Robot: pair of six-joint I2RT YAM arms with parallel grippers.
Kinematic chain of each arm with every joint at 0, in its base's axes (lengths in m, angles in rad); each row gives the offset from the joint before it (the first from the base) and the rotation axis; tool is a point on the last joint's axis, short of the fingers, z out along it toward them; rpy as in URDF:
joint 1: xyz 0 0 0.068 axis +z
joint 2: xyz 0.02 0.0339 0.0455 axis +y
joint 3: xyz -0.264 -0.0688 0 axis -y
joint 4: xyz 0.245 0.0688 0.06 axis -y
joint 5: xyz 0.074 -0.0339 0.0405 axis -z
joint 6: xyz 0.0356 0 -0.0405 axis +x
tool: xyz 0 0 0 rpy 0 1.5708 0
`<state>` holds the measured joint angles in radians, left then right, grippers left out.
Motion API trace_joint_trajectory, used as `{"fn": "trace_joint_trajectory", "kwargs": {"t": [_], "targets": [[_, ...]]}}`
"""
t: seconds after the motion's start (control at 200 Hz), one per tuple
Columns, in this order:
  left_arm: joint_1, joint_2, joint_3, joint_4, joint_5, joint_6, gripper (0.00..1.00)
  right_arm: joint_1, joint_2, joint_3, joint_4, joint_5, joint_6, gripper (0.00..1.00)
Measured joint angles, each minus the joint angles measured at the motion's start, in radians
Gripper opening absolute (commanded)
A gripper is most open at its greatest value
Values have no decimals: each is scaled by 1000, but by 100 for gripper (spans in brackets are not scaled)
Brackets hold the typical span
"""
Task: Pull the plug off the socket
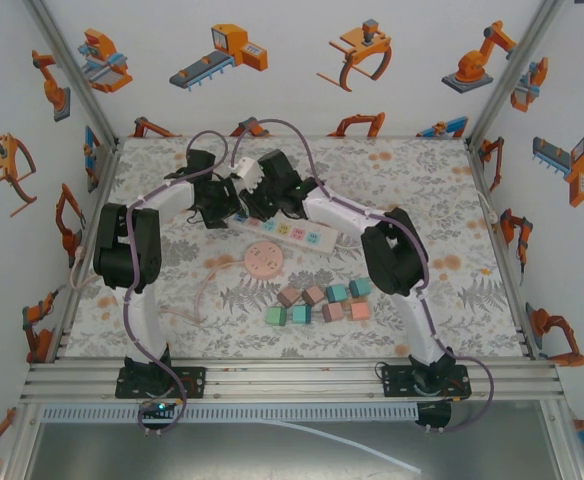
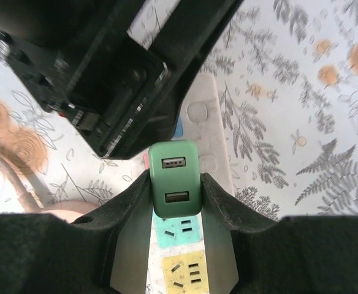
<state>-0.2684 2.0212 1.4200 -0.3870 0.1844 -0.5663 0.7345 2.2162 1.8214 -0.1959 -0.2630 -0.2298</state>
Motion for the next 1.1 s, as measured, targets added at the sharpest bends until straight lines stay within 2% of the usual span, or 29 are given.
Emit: {"fn": "trace_joint_trajectory", "kwargs": {"t": [0.25, 0.601, 0.896, 1.096], "targets": [[5, 0, 0, 1, 10, 0, 63, 1, -109, -15, 64, -5, -6, 13], [47, -27, -25, 19, 79, 39, 65, 1, -310, -183, 118, 76, 63, 13], [53, -246, -84, 88, 138, 139, 65, -13, -629, -456, 244, 103, 340, 12], [30, -429, -132, 144, 229, 301, 68, -87, -815, -725, 410, 69, 612, 12]]}}
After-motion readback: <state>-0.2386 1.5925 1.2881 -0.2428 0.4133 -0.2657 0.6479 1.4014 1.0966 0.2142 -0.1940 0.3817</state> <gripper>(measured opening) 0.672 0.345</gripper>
